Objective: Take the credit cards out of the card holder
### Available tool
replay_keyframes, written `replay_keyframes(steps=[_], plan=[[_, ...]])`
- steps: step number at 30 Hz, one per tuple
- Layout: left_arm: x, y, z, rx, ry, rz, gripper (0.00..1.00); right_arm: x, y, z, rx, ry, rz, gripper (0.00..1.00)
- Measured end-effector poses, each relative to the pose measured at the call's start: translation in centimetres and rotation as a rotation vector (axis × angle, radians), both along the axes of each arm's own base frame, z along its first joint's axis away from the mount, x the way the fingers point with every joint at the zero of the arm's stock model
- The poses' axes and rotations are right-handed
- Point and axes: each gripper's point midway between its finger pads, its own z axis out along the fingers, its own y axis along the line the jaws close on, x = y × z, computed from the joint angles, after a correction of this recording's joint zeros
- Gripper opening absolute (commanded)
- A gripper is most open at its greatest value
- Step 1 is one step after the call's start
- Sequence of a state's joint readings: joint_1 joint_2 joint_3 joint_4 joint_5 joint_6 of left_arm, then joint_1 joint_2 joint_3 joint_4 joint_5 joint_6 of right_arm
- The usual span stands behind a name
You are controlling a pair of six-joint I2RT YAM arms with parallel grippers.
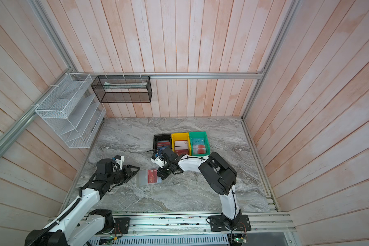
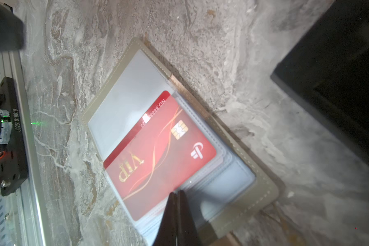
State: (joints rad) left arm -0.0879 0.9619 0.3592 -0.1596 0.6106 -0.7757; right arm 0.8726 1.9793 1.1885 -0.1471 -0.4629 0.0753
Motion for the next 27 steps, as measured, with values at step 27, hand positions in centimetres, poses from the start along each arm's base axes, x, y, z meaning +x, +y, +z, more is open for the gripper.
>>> replay_keyframes(steps=[27], plan=[[0.5,-3.1,-5.5,-0.08,0.124,-0.107,0.24,0.0,0.1,0.0,0.0,0.004,0.001,0.0]])
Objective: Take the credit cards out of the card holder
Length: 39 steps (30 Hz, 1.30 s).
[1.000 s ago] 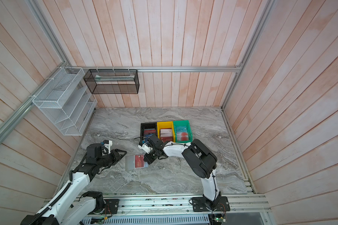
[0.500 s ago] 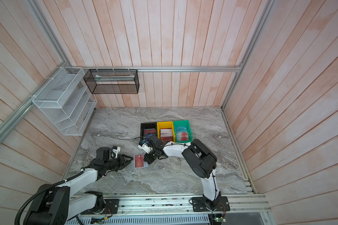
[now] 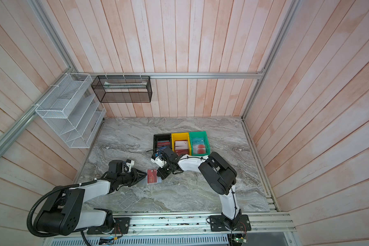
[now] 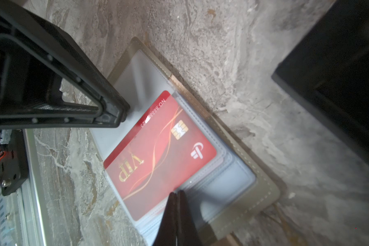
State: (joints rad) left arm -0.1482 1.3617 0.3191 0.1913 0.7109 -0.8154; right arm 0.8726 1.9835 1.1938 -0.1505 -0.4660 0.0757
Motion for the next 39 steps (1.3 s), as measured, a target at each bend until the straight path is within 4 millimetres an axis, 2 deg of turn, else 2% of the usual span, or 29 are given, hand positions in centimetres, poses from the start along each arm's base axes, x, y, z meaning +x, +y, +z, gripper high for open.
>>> replay_keyframes(steps=[10,27,39], plan=[[0.08,-0.66,-0.77,-0.011,0.004,-0.026,0.23,-0.03,0.02,-0.02,0.001,0.002,0.001,0.0],[0.36,-0.82,-1.01,-0.017,-0.006,-0.032,0.14,-0.04,0.04,-0.06,0.001,0.005,-0.001,0.0],[0.33,-0.81,-1.04,-0.016,-0.007,-0.034,0.14,-0.05,0.05,-0.06,0.002,0.006,0.0,0.0]])
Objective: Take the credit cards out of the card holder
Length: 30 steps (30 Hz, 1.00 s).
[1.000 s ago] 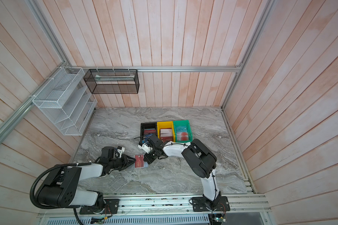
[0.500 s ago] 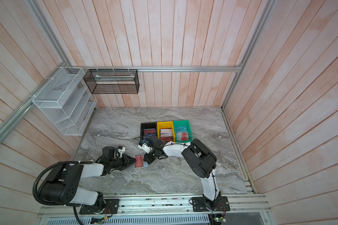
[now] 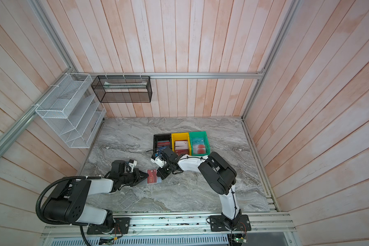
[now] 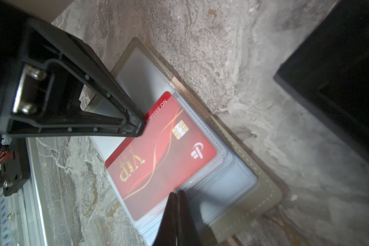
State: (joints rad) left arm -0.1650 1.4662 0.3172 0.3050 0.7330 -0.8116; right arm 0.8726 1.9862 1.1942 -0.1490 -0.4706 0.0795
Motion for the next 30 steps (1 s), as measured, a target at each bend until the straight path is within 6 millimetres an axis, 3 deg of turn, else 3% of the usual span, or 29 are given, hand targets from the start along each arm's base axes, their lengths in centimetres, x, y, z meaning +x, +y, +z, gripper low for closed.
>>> replay_keyframes(steps=[7,19,30], plan=[[-0.16,0.01,-0.11,0.003,-0.006,-0.006,0.07,0.01,0.02,-0.02,0.004,0.004,0.001,0.0],[-0.17,-0.05,-0.01,0.0,-0.013,-0.013,0.07,0.01,0.02,-0.03,0.006,0.01,0.0,0.0],[-0.5,0.59,0.2,-0.005,-0.021,0.0,0.0,-0.04,0.09,-0.01,0.014,0.019,0.001,0.0]])
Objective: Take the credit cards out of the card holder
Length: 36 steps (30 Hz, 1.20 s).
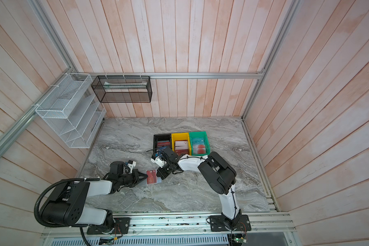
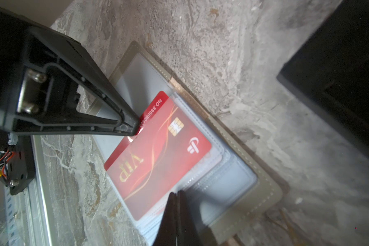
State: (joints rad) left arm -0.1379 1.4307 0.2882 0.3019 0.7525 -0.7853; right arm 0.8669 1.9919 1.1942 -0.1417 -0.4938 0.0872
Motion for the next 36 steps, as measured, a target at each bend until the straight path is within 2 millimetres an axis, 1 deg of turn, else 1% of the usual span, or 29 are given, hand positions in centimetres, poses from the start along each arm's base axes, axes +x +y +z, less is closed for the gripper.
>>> replay_keyframes(steps=[12,17,20,22,24,27,30,32,36], plan=[[-0.3,1.1,0.7,0.014,0.003,0.032,0.0,0.0,0.0,0.0,0.006,0.008,0.002,0.0],[-0.4,1.6,1.6,0.031,-0.01,0.05,0.0,-0.4,-0.2,0.2,0.009,0.033,0.012,0.0],[-0.1,1.9,2.8,0.045,-0.035,0.063,0.0,-1.2,-0.5,0.6,0.005,0.066,0.025,0.0],[0.2,2.1,3.8,0.057,-0.057,0.071,0.0,-1.6,-0.6,1.4,0.014,0.084,0.037,0.02],[0.5,2.3,4.7,0.071,-0.078,0.08,0.0,-1.8,-0.4,2.7,0.042,0.095,0.053,0.06],[0.7,2.6,5.9,0.084,-0.105,0.092,0.0,-1.7,-0.2,5.0,0.095,0.104,0.079,0.12],[0.6,2.7,6.5,0.091,-0.118,0.101,0.0,-1.3,-0.3,6.9,0.142,0.115,0.101,0.15],[0.5,2.8,6.8,0.095,-0.123,0.105,0.0,-1.1,-0.5,7.6,0.163,0.127,0.112,0.16],[0.7,2.6,7.6,0.063,-0.171,0.11,0.0,-1.3,-1.1,8.2,0.195,0.18,0.127,0.18]])
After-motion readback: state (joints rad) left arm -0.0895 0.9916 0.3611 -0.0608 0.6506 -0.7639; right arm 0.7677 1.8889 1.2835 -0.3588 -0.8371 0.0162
